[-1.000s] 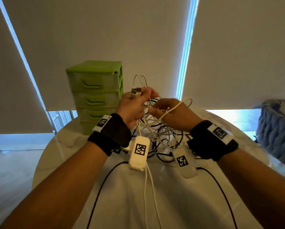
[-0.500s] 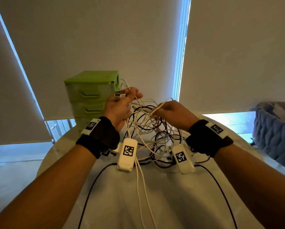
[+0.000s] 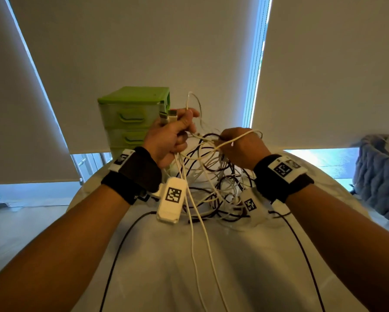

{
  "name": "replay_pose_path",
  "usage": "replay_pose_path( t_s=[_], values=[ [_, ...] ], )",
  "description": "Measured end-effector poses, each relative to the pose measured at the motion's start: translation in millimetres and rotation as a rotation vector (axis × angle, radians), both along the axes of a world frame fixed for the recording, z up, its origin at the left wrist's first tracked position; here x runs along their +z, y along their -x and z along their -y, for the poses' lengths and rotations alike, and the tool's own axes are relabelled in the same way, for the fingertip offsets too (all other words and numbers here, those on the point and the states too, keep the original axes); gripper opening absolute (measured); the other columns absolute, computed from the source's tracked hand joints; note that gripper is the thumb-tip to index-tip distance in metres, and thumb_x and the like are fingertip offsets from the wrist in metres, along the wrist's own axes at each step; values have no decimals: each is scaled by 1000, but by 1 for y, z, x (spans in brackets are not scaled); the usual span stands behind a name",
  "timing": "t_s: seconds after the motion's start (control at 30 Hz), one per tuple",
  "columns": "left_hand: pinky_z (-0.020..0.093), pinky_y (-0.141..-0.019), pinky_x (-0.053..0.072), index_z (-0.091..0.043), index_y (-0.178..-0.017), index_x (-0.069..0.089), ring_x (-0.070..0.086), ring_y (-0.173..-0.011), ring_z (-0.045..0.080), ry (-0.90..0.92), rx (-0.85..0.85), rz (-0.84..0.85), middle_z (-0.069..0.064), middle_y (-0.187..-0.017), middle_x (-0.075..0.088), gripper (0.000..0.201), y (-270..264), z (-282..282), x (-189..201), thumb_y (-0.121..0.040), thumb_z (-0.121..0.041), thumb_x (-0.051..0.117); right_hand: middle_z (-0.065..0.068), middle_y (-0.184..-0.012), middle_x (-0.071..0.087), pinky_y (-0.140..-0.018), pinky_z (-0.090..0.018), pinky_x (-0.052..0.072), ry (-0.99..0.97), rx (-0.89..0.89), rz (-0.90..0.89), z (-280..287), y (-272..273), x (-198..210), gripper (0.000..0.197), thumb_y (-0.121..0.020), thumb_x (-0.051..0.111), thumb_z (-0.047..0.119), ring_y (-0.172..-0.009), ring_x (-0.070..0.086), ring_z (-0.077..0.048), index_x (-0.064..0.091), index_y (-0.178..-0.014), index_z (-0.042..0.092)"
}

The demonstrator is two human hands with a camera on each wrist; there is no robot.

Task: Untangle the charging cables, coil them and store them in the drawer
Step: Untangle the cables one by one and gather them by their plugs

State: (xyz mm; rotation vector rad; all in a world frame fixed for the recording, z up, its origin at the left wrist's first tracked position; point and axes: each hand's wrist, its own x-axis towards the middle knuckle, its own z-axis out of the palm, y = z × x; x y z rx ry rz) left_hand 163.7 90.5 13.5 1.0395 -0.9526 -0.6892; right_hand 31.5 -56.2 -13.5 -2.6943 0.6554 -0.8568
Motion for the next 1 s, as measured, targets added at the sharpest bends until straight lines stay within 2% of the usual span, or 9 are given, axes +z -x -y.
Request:
replay_pose_path(
  t_s=[0.1, 0.37, 0.5, 0.57, 0.67, 0.73, 0.8, 0.9, 1.0],
  values=[
    [14, -31, 23, -17, -91, 63, 27, -37, 1, -26, 21, 16, -2, -65, 52, 19, -5, 0, 2, -100, -21, 47, 2, -67, 60, -56, -25, 40, -81, -89, -61, 19, 0, 5, 23, -93, 56, 27, -67, 60, -21, 61, -74, 16],
    [15, -32, 17, -12, -89, 57, 20, -30, 3, 79, -14, -224, -10, -44, 36, 27, -6, -10, 25, -103, -25, 37, -19, -98, 64, -69, -31, 40, -127, -444, 34, 49, 13, 13, 25, -92, 48, 31, -82, 55, -33, 59, -91, 8],
    [13, -33, 21, -15, -91, 59, 24, -35, 2, 91, -9, -125, -7, -59, 54, 28, 1, -1, 30, -104, -29, 38, -14, -122, 58, -92, -38, 46, -161, -178, -48, 20, 16, 14, 57, -90, 63, 36, -110, 58, -33, 38, -140, 22],
    [13, -33, 22, -16, -91, 59, 26, -36, 2, 84, -33, -102, -6, -63, 58, 27, 2, 2, 31, -103, -30, 38, -6, -129, 47, -92, -34, 44, -122, 44, -97, -8, 18, 18, 65, -89, 65, 27, -113, 53, -24, 32, -145, 33],
    [13, -34, 24, -17, -94, 60, 27, -37, 1, 77, -71, -66, -5, -67, 60, 27, 5, 1, 31, -103, -31, 39, 4, -119, 52, -85, -25, 44, -170, 247, -125, -33, 18, 27, 45, -91, 64, 25, -103, 54, -11, 52, -133, 31],
    [13, -35, 24, -19, -97, 61, 27, -37, 1, 101, -92, -67, -4, -74, 65, 27, 5, -1, 30, -103, -31, 38, 4, -96, 64, -79, -27, 49, -146, 290, -86, -34, 16, 34, 15, -94, 60, 20, -85, 59, -10, 68, -106, 18],
    [13, -35, 23, -21, -104, 63, 25, -37, 2, 112, -81, -90, 0, -90, 71, 28, 2, -2, 27, -103, -32, 37, -4, -83, 67, -70, -29, 50, -207, 255, 104, -28, 17, 43, 17, -95, 54, 8, -72, 60, -14, 67, -86, 12],
    [13, -35, 24, -20, -120, 61, 24, -39, 3, -2, 17, -19, 4, -113, 70, 30, -3, 2, 15, -102, -33, 41, -19, -81, 64, -61, -29, 52, -485, 263, 526, -23, 27, 65, 14, -96, 53, 4, -64, 60, -19, 65, -89, 0],
    [11, -40, 34, -22, -125, 62, 41, -47, 1, -167, 108, 277, 2, -116, 68, 29, 10, 15, 2, -97, -23, 55, -19, -84, 67, -66, -29, 58, -504, 318, 541, -24, 28, 82, 18, -98, 53, 12, -64, 64, -21, 64, -97, -2]
  ],
)
